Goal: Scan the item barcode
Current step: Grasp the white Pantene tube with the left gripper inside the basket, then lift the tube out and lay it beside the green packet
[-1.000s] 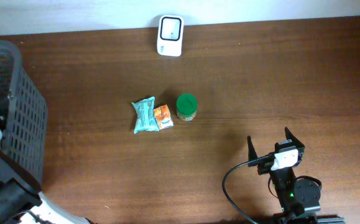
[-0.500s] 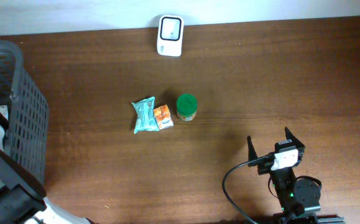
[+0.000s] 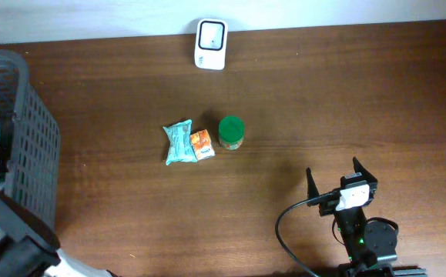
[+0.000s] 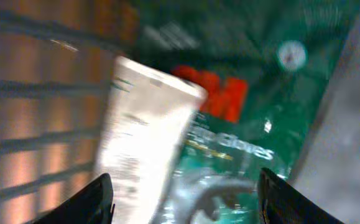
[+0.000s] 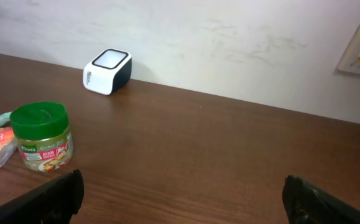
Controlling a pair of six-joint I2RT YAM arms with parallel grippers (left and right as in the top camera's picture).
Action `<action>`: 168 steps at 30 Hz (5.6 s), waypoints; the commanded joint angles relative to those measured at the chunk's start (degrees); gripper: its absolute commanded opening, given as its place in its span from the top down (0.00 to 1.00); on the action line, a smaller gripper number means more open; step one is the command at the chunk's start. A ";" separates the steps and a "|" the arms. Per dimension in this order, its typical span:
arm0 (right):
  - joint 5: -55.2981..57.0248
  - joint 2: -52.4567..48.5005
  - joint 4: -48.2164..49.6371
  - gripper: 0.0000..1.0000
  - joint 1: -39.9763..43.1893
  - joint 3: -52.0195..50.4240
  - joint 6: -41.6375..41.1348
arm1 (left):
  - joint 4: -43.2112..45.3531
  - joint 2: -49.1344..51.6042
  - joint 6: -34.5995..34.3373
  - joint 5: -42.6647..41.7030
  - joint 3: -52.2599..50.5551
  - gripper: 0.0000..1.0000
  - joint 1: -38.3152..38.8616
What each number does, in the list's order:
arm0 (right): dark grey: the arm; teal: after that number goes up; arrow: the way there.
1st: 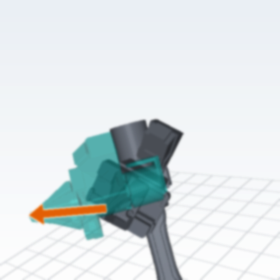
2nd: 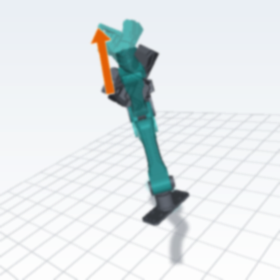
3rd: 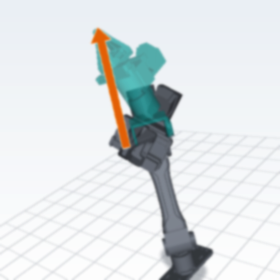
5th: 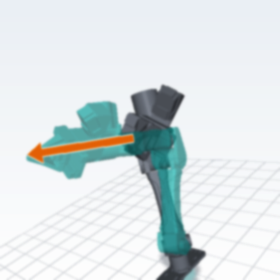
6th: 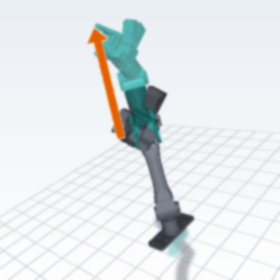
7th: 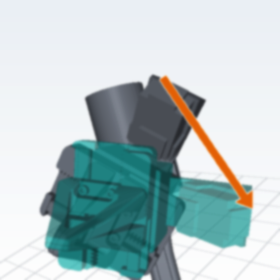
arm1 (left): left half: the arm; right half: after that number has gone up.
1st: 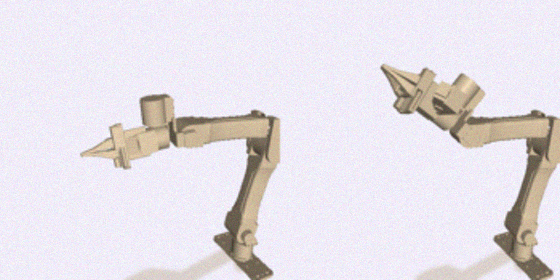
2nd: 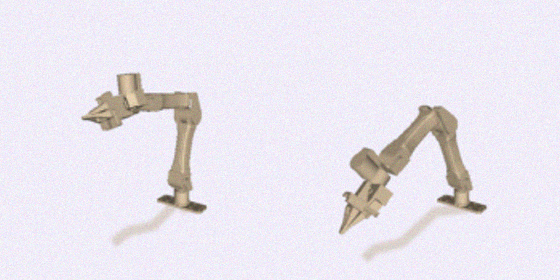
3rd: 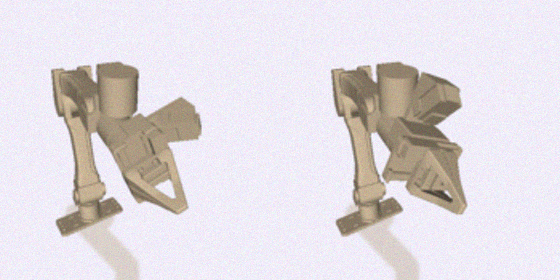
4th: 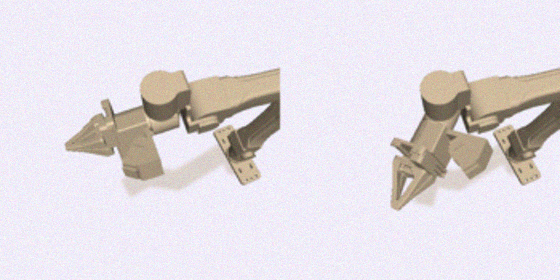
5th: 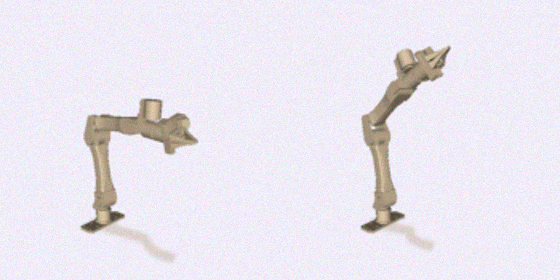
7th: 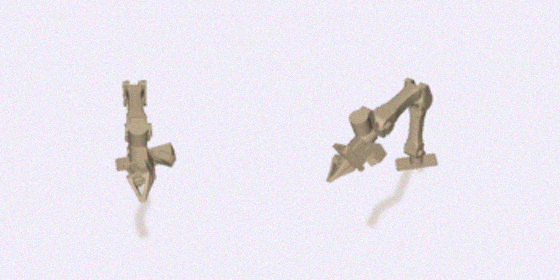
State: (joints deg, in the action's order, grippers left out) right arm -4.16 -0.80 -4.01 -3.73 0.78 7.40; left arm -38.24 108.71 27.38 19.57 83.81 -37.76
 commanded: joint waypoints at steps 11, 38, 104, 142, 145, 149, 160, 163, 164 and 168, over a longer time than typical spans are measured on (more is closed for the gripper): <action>-0.31 0.48 -0.02 0.02 0.37 -0.46 -0.81 | 1.44 -4.57 5.51 16.22 -0.28 0.43 -4.39; -0.31 0.48 -0.04 0.02 0.37 -0.46 -0.81 | 18.88 5.55 14.93 13.22 -13.62 0.34 -6.58; -0.31 0.48 -0.02 0.02 0.37 -0.46 -0.81 | 18.88 12.41 -0.87 9.92 -12.94 1.00 0.66; -0.31 0.48 -0.02 0.02 0.37 -0.46 -0.81 | 5.53 -32.92 -17.70 -4.83 -6.51 1.00 6.23; -0.31 0.48 -0.02 0.02 0.37 -0.46 -0.79 | 5.55 -37.99 -17.73 -5.18 -3.87 1.00 6.56; -0.31 0.48 -0.02 0.02 0.37 -0.46 -0.81 | 5.62 -45.48 -18.69 -7.17 -2.49 1.00 10.62; -0.31 0.48 -0.02 0.02 0.37 -0.46 -0.81 | -13.84 -50.66 -34.36 -9.29 -5.03 1.00 43.23; -0.31 0.48 -0.04 0.02 0.37 -0.46 -0.81 | -15.43 -45.83 -37.86 -9.31 -7.61 1.00 48.35; -0.31 0.48 -0.02 0.02 0.37 -0.46 -0.81 | -15.43 -44.48 -38.82 -9.31 -8.11 1.00 49.00; -0.31 0.48 -0.02 0.02 0.37 -0.46 -0.81 | -15.50 -35.01 -43.30 -9.33 -8.76 1.00 51.93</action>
State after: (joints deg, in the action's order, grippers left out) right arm -4.16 -0.80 -4.01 -3.73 0.78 7.42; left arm -54.28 68.71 -10.61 9.65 74.98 12.36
